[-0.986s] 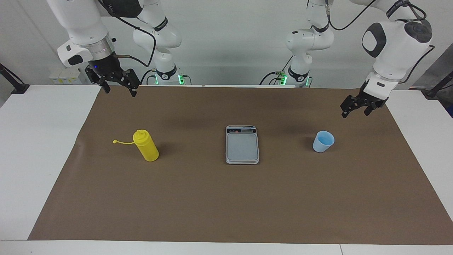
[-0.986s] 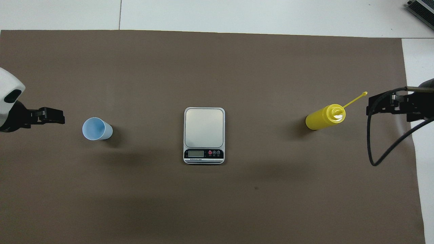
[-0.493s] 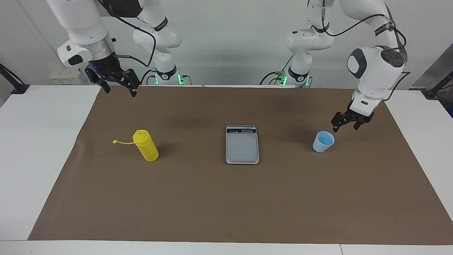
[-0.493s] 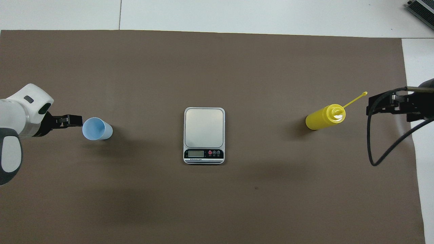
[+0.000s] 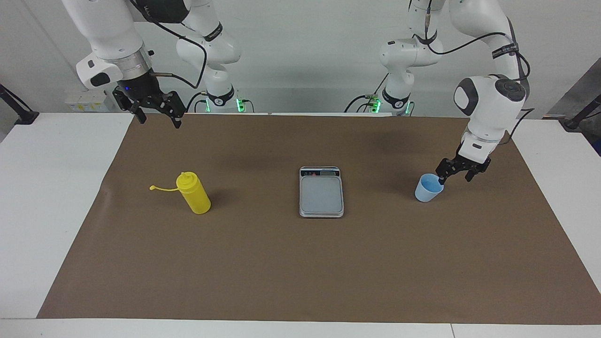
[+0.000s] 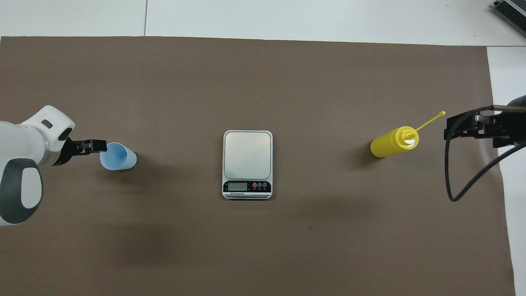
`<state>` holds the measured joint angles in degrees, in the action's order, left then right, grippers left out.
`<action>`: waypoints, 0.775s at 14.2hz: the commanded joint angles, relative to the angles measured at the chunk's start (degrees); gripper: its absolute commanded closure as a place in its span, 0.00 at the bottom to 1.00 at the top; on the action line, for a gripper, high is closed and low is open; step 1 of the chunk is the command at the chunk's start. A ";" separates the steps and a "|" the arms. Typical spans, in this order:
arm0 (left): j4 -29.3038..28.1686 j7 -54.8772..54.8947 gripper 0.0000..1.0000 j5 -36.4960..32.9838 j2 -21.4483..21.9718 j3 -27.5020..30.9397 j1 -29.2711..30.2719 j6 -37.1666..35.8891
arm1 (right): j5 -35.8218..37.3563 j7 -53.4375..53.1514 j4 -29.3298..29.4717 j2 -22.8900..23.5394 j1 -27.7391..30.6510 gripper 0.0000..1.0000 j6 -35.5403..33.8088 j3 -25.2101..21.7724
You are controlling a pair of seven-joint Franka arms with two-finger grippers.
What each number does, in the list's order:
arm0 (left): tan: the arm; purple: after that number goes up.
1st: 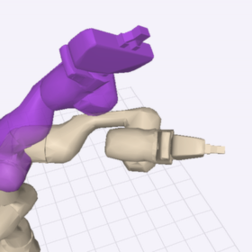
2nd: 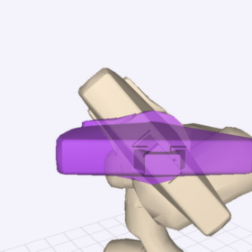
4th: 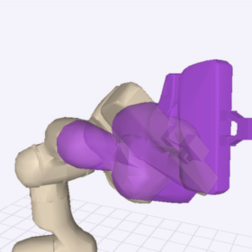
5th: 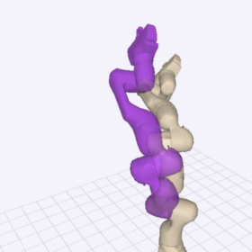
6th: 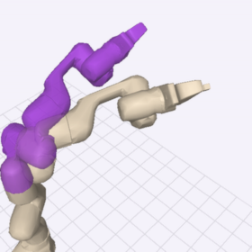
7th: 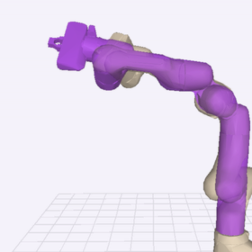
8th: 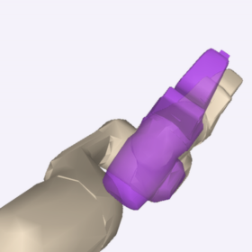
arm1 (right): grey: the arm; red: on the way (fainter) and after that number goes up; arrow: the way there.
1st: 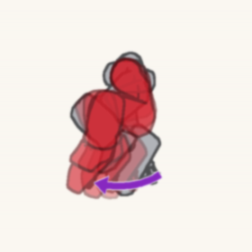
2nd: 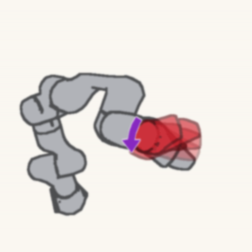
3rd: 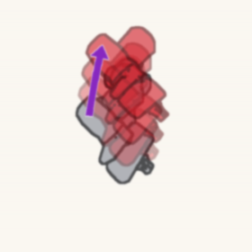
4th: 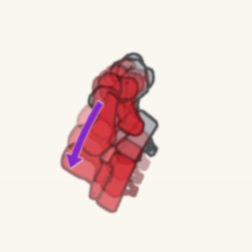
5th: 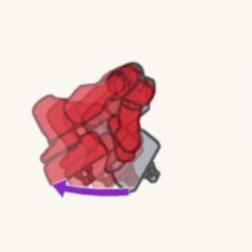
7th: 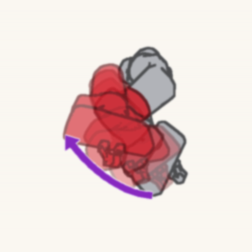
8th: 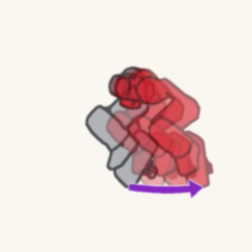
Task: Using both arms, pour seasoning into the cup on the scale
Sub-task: 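Reach the left gripper toward the light-blue cup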
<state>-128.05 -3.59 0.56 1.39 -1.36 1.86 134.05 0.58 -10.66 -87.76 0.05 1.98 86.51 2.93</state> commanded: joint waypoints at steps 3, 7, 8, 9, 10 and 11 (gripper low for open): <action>-3.34 -0.19 0.00 -0.65 0.90 -0.05 0.43 3.06 | -1.28 0.47 -1.45 -1.28 0.65 0.00 0.15 0.15; -5.46 -0.28 0.00 -0.65 1.16 -0.05 0.34 4.91 | -1.28 0.47 -1.45 -1.28 0.65 0.00 0.15 0.15; -5.63 -0.28 0.00 -0.65 1.16 -0.05 0.34 4.91 | -1.28 0.47 -1.45 -1.28 0.65 0.00 0.15 0.15; -5.89 -0.28 0.00 -0.65 1.25 -0.05 0.34 4.91 | -1.28 0.47 -1.45 -1.28 0.65 0.00 0.15 0.15; -6.16 -0.28 0.00 -0.65 1.34 -0.05 0.34 5.00 | -1.28 0.47 -1.45 -1.28 0.65 0.00 0.15 0.15; -6.34 -0.28 0.02 -0.65 1.34 -0.05 0.34 5.35 | -1.28 0.47 -1.45 -1.28 0.65 0.00 0.15 0.15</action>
<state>-132.33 -3.59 0.56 1.38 -1.33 1.87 137.58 0.58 -10.66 -87.76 0.05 1.98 86.51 2.93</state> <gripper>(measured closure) 0.000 0.000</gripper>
